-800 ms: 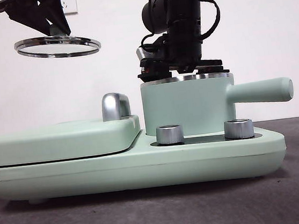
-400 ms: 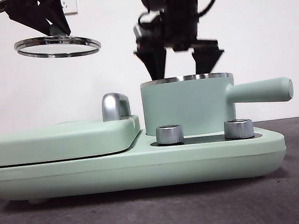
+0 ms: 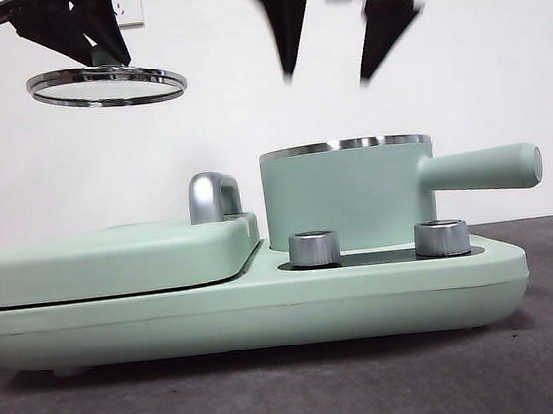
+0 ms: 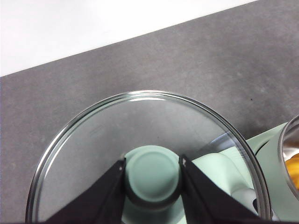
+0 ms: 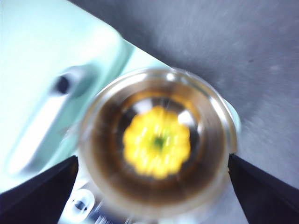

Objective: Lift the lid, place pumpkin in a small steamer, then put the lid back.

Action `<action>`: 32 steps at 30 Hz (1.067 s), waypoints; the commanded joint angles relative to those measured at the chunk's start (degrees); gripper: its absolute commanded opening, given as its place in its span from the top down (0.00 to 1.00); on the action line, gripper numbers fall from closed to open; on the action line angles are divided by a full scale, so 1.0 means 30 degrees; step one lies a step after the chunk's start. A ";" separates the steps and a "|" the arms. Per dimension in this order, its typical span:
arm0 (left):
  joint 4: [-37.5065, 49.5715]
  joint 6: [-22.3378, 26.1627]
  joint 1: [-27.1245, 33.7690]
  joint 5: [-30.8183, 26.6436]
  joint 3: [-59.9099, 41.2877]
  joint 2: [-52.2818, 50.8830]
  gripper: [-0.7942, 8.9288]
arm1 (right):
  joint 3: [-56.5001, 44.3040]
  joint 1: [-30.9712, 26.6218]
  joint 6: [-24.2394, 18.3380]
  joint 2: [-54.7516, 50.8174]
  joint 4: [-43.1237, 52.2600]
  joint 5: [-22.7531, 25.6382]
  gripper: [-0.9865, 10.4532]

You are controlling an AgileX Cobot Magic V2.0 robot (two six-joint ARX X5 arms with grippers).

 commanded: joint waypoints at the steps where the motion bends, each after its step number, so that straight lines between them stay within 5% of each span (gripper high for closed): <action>1: 0.0197 -0.0160 -0.0044 0.0029 0.0503 -0.0153 0.84 | -0.1173 0.0444 0.0423 -0.2157 -0.1530 -0.0350 0.47; 10: 0.0138 -0.0299 -0.0452 0.0036 0.0495 -0.0153 0.84 | -0.8335 0.2135 0.0597 -1.0965 -0.1304 0.0066 0.47; 20: 0.0168 -0.0342 -0.2237 0.0036 0.0495 -0.0138 0.84 | -1.7835 0.4109 0.2943 -2.0983 0.5333 0.0233 0.48; 32: 0.1610 0.0707 -0.6018 0.1297 0.0495 0.0452 0.84 | -2.3518 0.4255 0.4969 -2.5937 0.8327 0.0248 0.48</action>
